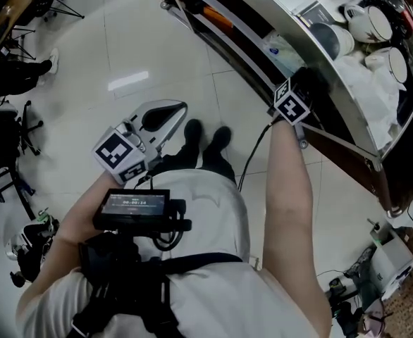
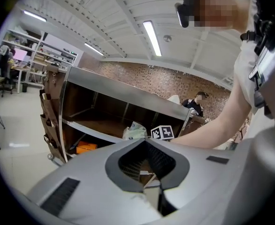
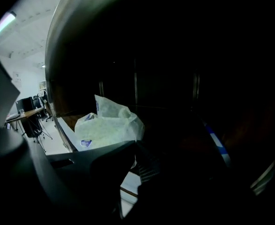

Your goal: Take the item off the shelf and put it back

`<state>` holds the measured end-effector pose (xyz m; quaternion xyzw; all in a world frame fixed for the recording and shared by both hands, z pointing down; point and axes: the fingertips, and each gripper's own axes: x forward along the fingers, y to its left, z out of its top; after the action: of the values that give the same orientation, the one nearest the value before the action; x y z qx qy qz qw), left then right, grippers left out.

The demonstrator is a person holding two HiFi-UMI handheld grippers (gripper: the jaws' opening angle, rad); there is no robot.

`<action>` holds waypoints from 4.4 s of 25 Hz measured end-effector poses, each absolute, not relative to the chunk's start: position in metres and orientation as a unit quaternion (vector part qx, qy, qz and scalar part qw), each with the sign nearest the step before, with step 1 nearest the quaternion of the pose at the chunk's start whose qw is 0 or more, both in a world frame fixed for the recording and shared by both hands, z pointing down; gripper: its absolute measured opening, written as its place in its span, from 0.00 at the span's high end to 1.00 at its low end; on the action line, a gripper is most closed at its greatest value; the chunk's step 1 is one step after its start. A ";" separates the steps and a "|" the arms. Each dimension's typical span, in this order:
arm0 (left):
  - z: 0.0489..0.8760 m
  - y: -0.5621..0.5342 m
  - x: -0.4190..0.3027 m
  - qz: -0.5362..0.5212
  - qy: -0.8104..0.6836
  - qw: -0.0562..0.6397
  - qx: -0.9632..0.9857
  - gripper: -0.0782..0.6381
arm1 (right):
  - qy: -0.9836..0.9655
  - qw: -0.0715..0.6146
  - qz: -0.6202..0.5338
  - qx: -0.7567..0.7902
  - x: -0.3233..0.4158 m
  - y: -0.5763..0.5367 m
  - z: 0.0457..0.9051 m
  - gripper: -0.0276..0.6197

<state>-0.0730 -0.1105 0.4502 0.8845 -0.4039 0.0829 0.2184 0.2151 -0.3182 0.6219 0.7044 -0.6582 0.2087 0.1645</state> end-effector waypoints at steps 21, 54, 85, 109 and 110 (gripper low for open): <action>0.437 -0.119 -0.071 0.067 -0.397 0.211 0.890 0.88 | -0.717 0.119 0.204 0.656 0.207 -0.263 0.575 0.81; 0.372 -0.092 -0.037 0.048 -0.330 0.135 0.933 0.88 | -0.883 -0.003 0.164 0.440 0.066 -0.096 0.357 0.95; 0.371 -0.091 -0.047 0.022 -0.295 0.141 0.945 0.88 | -0.871 0.033 0.206 0.445 0.022 -0.099 0.364 0.95; 0.372 -0.093 -0.061 0.025 -0.277 0.145 0.950 0.88 | -0.882 0.024 0.160 0.443 0.001 -0.095 0.349 0.96; 0.374 -0.094 -0.062 0.025 -0.277 0.142 0.950 0.88 | -0.882 0.023 0.162 0.442 0.000 -0.095 0.349 0.96</action>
<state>-0.0617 -0.0938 0.3736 0.9501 -0.2768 0.0252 0.1419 0.0004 -0.0951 0.3490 0.4418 -0.8821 0.1620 0.0228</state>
